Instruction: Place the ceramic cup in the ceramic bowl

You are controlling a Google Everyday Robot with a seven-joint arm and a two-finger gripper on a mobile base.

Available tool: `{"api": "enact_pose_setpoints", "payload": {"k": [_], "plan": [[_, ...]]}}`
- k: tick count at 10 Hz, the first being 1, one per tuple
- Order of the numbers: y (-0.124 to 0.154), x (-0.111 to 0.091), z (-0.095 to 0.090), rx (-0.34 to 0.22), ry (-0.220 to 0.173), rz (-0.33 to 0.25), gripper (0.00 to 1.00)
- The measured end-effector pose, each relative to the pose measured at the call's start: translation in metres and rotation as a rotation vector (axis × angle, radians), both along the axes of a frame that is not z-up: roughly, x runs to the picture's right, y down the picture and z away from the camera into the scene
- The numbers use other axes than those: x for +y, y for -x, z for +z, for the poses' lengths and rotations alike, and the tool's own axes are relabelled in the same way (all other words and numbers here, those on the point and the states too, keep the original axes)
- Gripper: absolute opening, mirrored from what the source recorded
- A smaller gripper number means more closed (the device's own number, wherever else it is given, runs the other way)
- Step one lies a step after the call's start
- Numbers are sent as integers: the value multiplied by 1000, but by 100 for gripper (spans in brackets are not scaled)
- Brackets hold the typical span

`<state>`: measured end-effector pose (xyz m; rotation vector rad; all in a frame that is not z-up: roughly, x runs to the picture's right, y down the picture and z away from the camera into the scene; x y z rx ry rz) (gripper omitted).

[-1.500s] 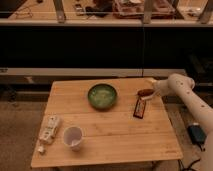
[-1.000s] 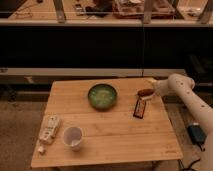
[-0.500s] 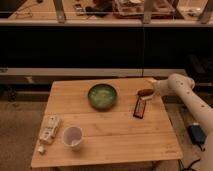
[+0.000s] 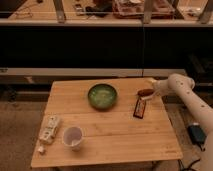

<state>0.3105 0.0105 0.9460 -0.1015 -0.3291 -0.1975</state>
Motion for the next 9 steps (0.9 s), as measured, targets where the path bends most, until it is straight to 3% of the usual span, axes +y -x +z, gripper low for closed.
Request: {"api": "enact_pose_setpoints", "payload": {"k": [9], "plan": [[1, 0, -3, -3, -1, -7, 78]]}}
